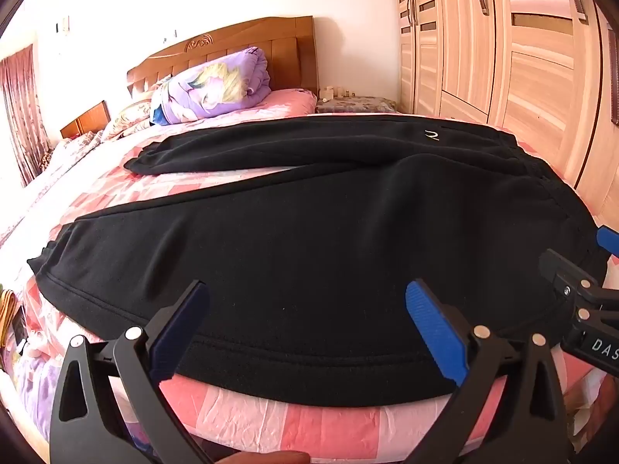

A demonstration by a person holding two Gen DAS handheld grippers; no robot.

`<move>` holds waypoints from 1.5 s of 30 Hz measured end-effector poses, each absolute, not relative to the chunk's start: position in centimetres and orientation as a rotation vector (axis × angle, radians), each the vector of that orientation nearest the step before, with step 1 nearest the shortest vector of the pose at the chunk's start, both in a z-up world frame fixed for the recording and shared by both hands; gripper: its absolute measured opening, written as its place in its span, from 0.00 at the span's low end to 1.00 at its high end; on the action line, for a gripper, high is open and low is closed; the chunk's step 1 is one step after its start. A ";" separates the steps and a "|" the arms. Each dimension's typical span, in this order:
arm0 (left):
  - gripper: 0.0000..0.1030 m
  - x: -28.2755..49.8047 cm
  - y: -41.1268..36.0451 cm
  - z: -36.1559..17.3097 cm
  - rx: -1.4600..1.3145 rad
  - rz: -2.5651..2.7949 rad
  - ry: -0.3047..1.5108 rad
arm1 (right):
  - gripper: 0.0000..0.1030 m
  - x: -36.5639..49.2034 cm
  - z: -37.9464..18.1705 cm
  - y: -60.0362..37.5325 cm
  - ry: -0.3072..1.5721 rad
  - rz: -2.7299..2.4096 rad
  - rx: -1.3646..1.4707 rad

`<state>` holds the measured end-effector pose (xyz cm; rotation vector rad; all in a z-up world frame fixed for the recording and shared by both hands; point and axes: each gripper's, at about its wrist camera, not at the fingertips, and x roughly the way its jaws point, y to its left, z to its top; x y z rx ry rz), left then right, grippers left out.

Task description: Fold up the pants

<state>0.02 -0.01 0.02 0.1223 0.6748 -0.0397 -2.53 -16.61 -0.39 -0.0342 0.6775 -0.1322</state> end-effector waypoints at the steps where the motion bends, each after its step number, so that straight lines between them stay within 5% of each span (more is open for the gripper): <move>1: 0.99 0.0 0.0 0.1 0.125 -0.036 0.670 | 0.96 -2.5 -0.4 -16.6 0.673 -0.132 -0.033; 45: 0.99 -0.1 1.4 -1.9 0.122 -0.041 0.713 | 0.96 -2.4 -1.4 -17.0 0.715 -0.123 -0.002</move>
